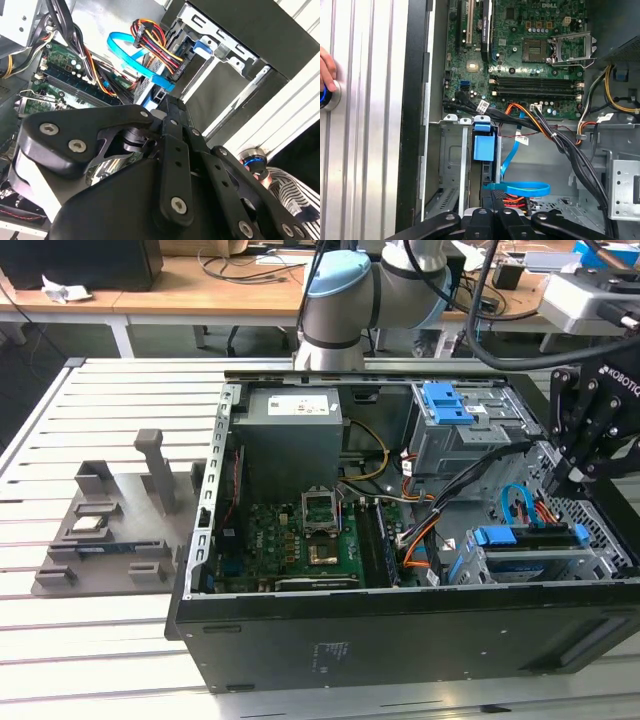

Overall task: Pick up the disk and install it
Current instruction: 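Insert the second disk wire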

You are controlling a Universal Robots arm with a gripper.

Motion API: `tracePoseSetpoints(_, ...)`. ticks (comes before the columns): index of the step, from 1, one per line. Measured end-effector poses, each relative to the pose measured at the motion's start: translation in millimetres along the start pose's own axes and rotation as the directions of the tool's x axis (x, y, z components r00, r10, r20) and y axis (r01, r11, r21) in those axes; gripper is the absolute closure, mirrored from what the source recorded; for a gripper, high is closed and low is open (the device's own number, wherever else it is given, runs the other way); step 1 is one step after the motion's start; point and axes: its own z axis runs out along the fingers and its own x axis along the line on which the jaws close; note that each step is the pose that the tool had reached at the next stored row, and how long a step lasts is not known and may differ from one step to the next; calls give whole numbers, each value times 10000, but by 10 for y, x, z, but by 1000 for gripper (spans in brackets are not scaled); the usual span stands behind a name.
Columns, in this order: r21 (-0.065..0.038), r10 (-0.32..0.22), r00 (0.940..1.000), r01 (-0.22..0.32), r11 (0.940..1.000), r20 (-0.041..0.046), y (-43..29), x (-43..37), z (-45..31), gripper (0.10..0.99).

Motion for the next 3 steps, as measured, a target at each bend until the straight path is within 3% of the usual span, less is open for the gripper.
tracePoseSetpoints(3, 0, 0, 10000, 0, 10000, -1, 0, 0, -2, 980)
